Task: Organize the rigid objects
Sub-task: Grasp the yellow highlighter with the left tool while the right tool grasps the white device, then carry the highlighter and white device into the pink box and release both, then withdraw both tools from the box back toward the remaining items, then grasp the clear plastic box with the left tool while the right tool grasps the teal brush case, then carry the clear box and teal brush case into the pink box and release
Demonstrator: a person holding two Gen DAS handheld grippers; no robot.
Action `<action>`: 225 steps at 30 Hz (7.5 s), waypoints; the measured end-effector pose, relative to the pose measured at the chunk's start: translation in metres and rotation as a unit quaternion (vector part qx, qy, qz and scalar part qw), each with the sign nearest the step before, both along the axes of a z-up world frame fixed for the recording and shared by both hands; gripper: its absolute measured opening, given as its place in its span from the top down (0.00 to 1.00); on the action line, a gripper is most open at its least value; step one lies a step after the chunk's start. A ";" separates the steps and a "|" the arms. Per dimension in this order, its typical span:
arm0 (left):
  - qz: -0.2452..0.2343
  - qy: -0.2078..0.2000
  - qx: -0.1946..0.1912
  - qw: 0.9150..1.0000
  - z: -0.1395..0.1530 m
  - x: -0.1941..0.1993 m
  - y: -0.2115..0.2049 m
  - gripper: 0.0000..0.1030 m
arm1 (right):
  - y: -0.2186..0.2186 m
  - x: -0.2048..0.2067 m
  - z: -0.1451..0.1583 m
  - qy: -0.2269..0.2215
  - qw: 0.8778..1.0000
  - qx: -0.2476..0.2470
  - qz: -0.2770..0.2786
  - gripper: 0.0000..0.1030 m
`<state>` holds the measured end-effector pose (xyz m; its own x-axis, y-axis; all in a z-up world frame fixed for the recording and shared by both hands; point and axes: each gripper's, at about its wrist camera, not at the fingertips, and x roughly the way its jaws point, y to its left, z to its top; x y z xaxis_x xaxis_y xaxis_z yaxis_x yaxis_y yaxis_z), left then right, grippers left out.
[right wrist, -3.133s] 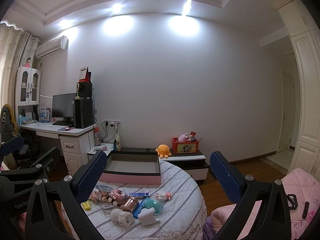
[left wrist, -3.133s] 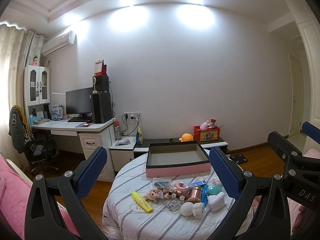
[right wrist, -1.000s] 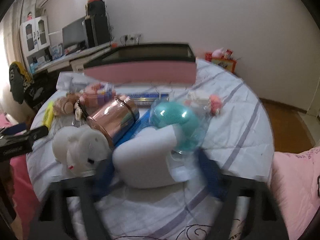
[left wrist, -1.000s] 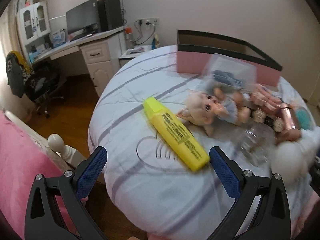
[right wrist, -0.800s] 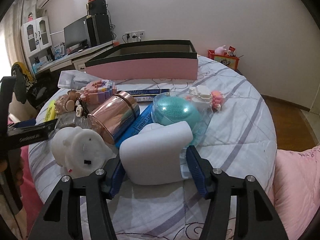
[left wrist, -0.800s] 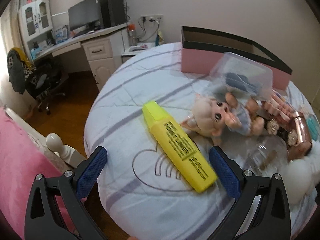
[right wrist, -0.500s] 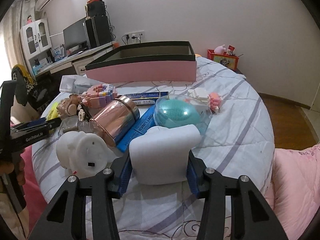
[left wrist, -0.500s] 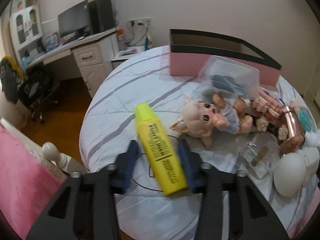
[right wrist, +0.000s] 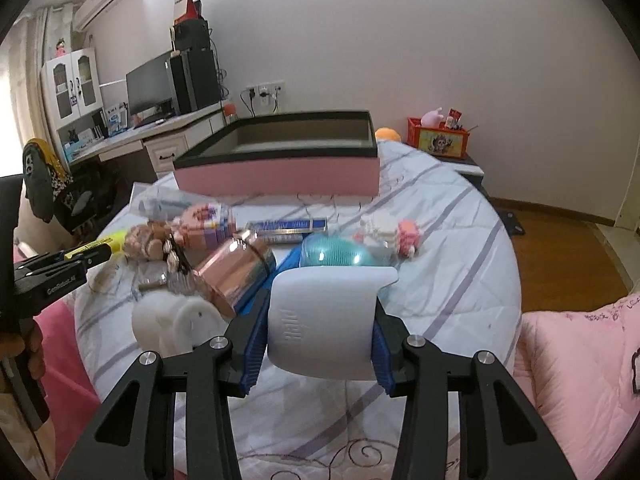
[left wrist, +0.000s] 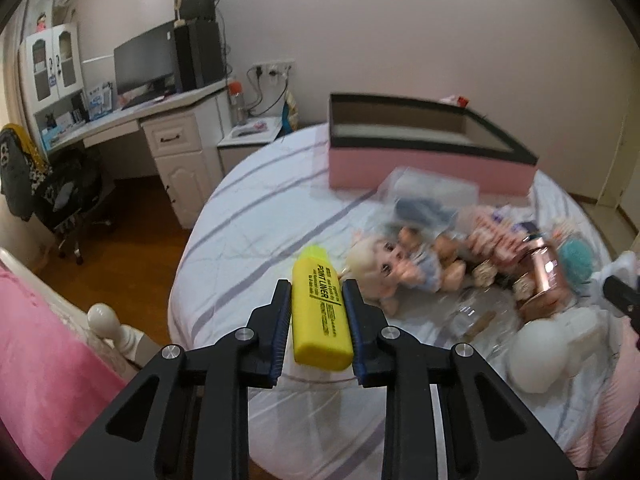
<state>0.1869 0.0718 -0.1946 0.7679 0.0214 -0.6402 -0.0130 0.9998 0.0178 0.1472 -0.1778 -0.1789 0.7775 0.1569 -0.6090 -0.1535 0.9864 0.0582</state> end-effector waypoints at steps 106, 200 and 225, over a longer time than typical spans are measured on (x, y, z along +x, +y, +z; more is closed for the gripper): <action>-0.037 -0.125 -0.012 0.991 0.113 0.074 -0.032 0.00 | 0.012 0.114 0.110 -0.095 0.995 0.027 0.011 0.13; -0.073 -0.042 -0.001 0.996 0.059 0.070 -0.033 0.36 | -0.015 0.102 0.033 -0.022 0.999 0.028 0.015 0.30; -0.126 0.095 0.002 0.988 0.034 0.292 -0.083 0.35 | 0.018 0.312 0.004 0.121 0.991 -0.028 0.052 0.29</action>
